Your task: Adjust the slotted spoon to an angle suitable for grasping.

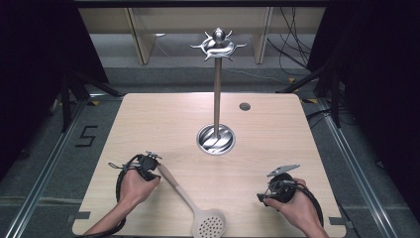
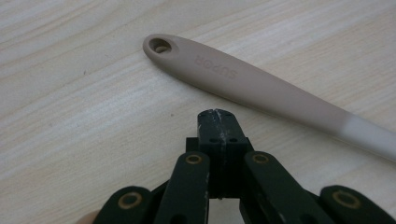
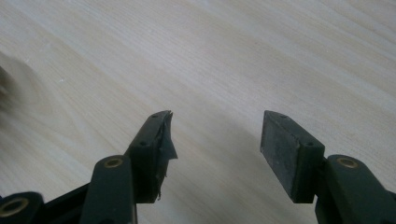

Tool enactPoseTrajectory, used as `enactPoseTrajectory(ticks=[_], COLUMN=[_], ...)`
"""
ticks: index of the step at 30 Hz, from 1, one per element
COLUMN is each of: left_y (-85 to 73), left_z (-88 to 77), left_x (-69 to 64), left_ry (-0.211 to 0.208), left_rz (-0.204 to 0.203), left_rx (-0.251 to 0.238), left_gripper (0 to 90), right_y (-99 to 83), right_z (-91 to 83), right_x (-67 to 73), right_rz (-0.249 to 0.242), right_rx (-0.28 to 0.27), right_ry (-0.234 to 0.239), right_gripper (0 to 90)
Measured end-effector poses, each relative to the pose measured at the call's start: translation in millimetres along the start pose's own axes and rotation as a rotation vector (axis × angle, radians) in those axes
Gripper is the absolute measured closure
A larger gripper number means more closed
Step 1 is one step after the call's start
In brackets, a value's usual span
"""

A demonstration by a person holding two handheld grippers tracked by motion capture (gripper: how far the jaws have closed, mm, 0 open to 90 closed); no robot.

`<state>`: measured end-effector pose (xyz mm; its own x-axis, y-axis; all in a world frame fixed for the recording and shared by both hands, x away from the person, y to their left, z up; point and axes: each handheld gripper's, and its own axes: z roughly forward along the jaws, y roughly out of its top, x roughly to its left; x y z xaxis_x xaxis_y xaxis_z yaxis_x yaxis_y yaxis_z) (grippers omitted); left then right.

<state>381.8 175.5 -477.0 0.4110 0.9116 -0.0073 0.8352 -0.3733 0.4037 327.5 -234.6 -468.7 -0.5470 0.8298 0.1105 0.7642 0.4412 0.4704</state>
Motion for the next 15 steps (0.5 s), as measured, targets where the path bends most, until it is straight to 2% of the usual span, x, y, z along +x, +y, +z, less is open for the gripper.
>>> enactPoseTrajectory(ticks=[1, 4, 6, 10, 11, 12, 15], left_y=[2.4, 5.1, 8.8, 14.7, 16.4, 19.2, 26.1], left_z=[4.7, 8.0, 10.1, 13.7, 15.0, 15.6, 18.6], left_x=[-0.1, -1.0, -1.2, -5.8, -8.0, -9.0, -15.1], left_ry=[-0.014, -0.02, -0.016, -0.012, -0.018, -0.014, -0.027], left_rz=[0.002, -0.002, 0.01, 0.012, 0.002, 0.015, 0.012], left_rx=[0.005, 0.014, 0.03, 0.026, 0.023, 0.025, 0.017], left_gripper=[89.7, 89.7, 89.7, 89.7, 89.6, 89.6, 89.6], right_y=[-0.1, -0.4, -0.7, -0.8, -0.7, -0.6, -0.2], right_z=[0.0, 0.0, -0.1, 0.0, 0.2, 0.4, 0.6], right_x=[-0.2, -0.6, -0.8, -1.2, -1.2, -1.1, -0.3], right_rz=[-0.001, -0.004, -0.003, 0.001, 0.0, -0.001, 0.001], right_rx=[-0.001, -0.002, -0.003, -0.003, -0.001, -0.002, 0.001], right_ry=[0.0, 0.001, 0.0, 0.003, 0.004, 0.005, 0.004], right_gripper=[43.6, 43.6, 43.5, 43.4, 43.4, 43.3, 43.1])
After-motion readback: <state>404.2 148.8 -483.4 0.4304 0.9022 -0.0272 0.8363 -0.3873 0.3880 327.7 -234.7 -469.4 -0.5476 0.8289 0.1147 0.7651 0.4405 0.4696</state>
